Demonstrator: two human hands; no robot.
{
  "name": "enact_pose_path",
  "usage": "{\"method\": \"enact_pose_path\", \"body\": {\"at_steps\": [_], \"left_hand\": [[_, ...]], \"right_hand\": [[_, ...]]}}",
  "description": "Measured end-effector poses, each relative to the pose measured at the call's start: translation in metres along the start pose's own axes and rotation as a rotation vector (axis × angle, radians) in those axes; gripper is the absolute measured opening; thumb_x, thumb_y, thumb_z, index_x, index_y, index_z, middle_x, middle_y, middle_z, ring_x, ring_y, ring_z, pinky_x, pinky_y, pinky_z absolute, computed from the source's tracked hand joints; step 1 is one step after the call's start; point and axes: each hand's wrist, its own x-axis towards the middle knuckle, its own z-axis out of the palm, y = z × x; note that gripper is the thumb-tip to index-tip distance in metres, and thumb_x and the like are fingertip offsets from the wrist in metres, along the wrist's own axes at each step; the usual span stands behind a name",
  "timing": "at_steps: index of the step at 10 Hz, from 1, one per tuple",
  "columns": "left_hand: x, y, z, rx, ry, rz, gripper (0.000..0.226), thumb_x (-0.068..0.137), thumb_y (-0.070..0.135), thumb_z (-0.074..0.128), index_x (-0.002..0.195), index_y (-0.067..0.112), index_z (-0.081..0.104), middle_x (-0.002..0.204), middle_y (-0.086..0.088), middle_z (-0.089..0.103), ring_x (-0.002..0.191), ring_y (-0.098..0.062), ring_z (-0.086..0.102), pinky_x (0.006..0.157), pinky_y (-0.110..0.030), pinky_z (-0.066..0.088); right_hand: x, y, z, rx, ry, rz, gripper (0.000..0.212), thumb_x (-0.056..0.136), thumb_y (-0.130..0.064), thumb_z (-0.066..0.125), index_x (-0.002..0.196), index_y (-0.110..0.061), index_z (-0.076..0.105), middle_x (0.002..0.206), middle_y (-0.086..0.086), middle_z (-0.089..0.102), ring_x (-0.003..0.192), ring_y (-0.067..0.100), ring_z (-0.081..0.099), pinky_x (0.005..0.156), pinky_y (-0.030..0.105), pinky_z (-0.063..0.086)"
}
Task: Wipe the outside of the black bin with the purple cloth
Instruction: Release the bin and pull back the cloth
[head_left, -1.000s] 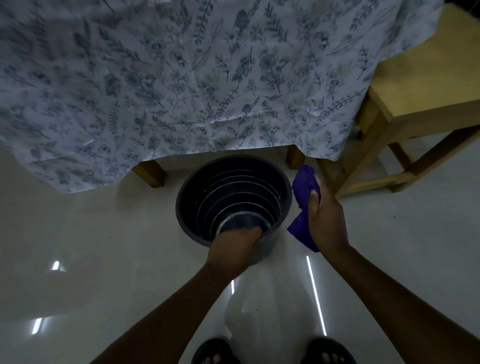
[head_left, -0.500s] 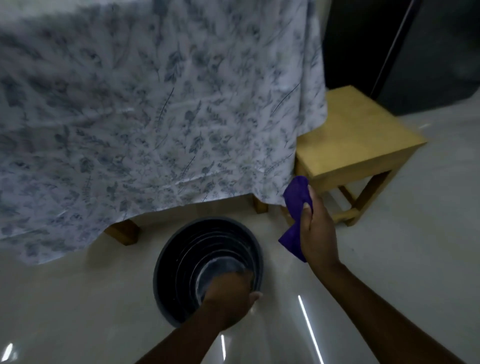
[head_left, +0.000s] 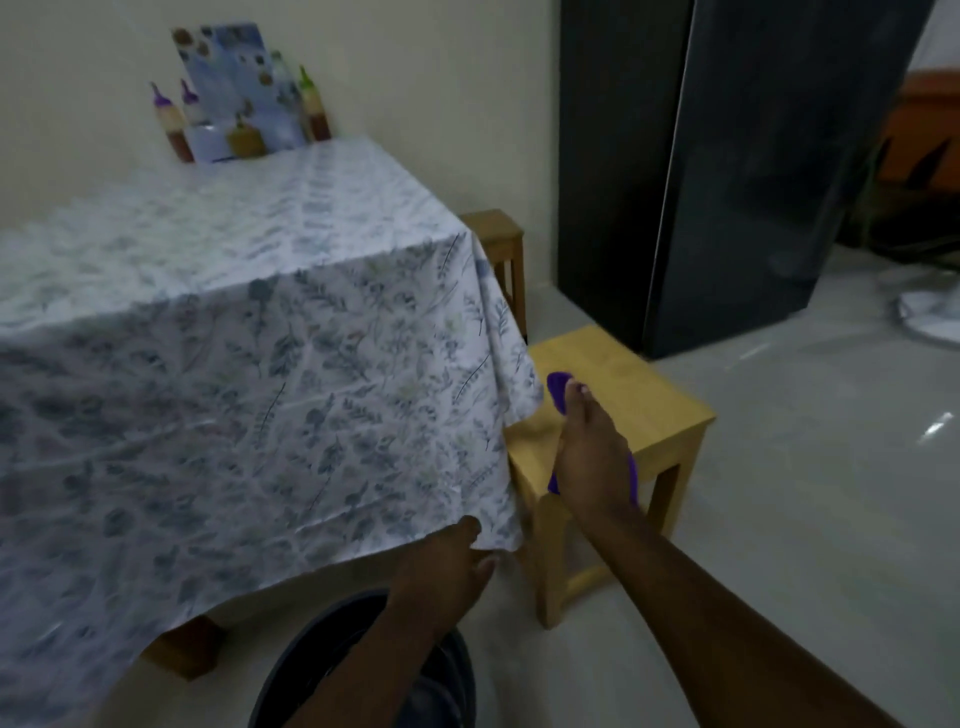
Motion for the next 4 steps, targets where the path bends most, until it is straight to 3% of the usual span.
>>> {"method": "enact_pose_path", "body": {"at_steps": [1,2,3,4], "left_hand": [[0.009,0.012,-0.009,-0.033,0.040,-0.023,0.030,0.090,0.043,0.053,0.111,0.021,0.051,0.096,0.009,0.058,0.083,-0.002,0.049,0.068,-0.021,0.037],[0.010,0.017,-0.011,-0.027,0.057,-0.012,0.032,0.090,0.044,0.054,0.113,0.022,0.051,0.099,0.007,0.060,0.088,-0.006,0.054,0.068,-0.019,0.033],[0.003,0.015,-0.016,-0.064,0.047,-0.054,0.041,0.089,0.046,0.056,0.123,0.023,0.051,0.115,0.006,0.063,0.104,-0.009,0.059,0.075,-0.018,0.038],[-0.002,0.013,-0.024,-0.086,0.063,-0.059,0.048,0.088,0.047,0.057,0.128,0.022,0.050,0.121,0.004,0.062,0.111,-0.011,0.058,0.087,-0.023,0.045]], "right_hand": [[-0.005,0.015,0.031,-0.178,-0.370,-0.061,0.064,0.096,-0.026,0.042,0.151,-0.022,0.010,0.162,0.008,0.008,0.148,0.027,0.006,0.118,0.050,0.012],[-0.004,0.019,0.038,-0.170,-0.435,-0.056,0.057,0.099,-0.042,0.028,0.151,-0.024,0.013,0.162,0.005,0.005,0.149,0.025,-0.002,0.118,0.049,0.003],[-0.001,0.017,0.028,-0.118,-0.488,-0.042,0.063,0.098,-0.048,0.026,0.152,-0.021,0.010,0.162,0.005,0.003,0.149,0.024,-0.004,0.118,0.047,0.001],[-0.005,0.015,0.017,-0.081,-0.443,-0.067,0.065,0.096,-0.045,0.035,0.151,-0.017,0.014,0.161,0.008,0.009,0.149,0.025,0.002,0.118,0.046,0.009]]}}
